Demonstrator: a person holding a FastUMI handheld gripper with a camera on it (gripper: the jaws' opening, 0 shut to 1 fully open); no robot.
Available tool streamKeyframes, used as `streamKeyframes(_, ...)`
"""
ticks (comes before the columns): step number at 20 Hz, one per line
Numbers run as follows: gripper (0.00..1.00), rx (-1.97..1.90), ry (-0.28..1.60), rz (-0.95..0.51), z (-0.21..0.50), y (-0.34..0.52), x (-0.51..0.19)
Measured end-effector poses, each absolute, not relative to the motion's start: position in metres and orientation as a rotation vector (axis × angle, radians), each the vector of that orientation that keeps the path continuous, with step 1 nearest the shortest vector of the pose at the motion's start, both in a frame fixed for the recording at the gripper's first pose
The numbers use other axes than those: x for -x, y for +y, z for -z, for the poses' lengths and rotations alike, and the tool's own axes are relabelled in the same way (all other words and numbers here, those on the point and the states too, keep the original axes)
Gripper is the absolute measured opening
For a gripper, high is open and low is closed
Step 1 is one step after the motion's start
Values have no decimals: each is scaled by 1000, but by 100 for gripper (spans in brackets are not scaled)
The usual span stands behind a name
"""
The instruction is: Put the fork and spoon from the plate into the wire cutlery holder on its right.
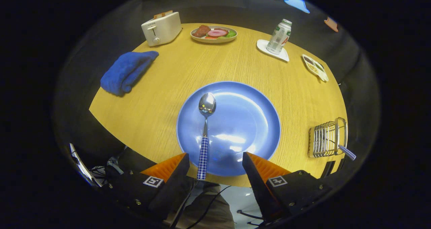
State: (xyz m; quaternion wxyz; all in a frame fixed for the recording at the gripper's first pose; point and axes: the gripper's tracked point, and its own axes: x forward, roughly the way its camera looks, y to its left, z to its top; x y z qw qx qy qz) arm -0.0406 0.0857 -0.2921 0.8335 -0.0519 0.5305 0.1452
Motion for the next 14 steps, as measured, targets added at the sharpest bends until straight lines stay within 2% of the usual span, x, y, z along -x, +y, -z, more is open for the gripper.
streamKeyframes(2,97,121,1142,-321,298,86,37)
streamKeyframes(4,91,128,1160,-325,302,84,35)
streamKeyframes(9,91,148,1216,-352,320,83,28)
streamKeyframes(11,59,164,1265,-363,323,80,32)
streamKeyframes(14,58,180,1323,-379,334,77,37)
